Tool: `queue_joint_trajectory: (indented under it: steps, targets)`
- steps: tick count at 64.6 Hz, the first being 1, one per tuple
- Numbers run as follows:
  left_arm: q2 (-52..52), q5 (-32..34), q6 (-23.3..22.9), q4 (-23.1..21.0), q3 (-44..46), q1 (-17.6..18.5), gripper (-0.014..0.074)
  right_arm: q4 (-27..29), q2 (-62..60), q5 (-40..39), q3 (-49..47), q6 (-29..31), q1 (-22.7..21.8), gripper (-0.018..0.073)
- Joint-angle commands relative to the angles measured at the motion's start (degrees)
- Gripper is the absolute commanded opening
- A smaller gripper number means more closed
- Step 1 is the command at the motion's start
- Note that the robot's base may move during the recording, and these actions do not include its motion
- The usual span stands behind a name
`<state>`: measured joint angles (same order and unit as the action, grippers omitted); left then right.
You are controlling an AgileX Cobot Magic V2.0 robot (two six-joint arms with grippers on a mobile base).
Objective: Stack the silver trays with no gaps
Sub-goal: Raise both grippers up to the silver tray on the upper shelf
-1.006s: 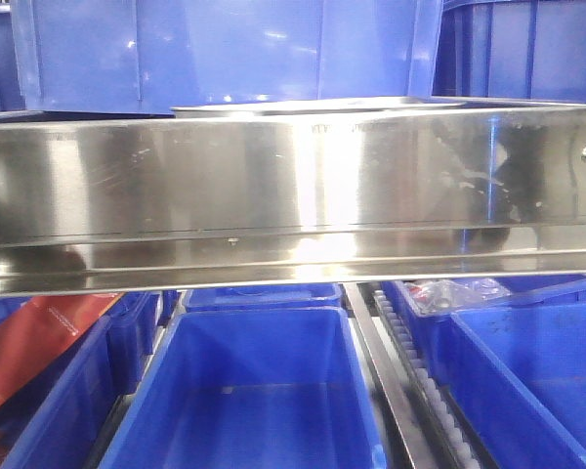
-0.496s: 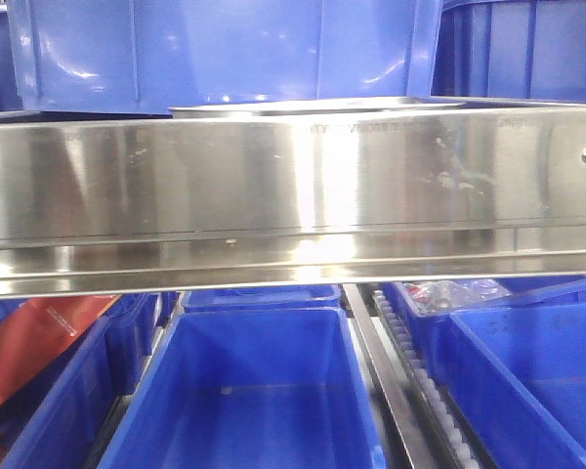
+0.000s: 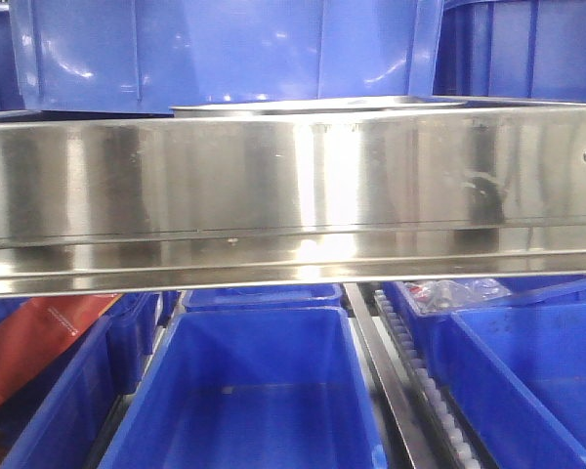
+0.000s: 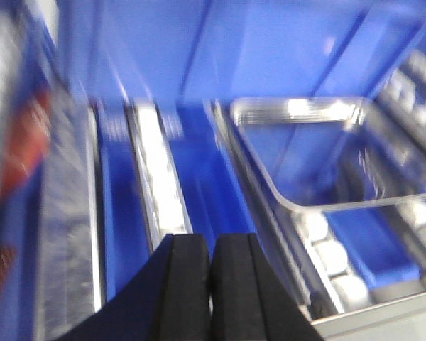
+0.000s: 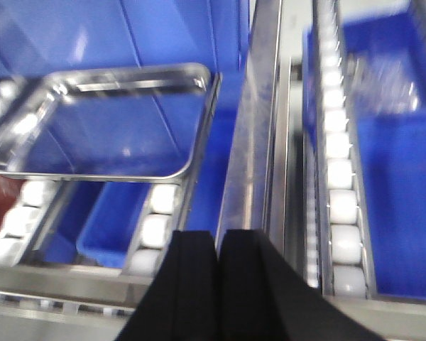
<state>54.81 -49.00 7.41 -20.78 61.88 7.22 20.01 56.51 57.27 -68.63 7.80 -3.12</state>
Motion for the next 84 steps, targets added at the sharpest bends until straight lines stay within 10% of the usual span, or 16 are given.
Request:
queue_joint_trajectory:
  steps: [1, 13, 36, 45, 58, 84]
  targets:
    - [4.44, 0.49, 0.09, -0.28, 2.5, 2.28, -0.0007, 0.22, 5.04, 0.13, -3.03, 0.82, 0.98, -0.0079]
    - [15.75, 2.31, -3.2, 3.37, 10.37, 11.54, -0.0007, -0.67, 15.25, -2.67, -8.09, 0.82, 8.89, -0.0079]
    - [38.08, -7.91, -23.91, 28.49, 33.02, 26.92, -0.0007, -10.07, 32.26, -1.23, -22.3, -3.65, 15.26, -0.0075]
    - [43.72, -10.16, -26.93, 28.55, 38.32, 28.04, 0.005, -10.15, 35.75, -0.12, -25.01, -3.65, 15.26, -0.001]
    - [47.84, -9.92, -29.1, 27.63, 39.63, 28.04, 0.0281, -10.15, 38.73, -0.8, -25.84, -3.65, 15.26, 0.0431]
    - [51.48, -8.23, -32.06, 27.51, 39.63, 28.04, 0.0386, -9.82, 44.99, -2.13, -25.96, -3.65, 15.26, 0.0372]
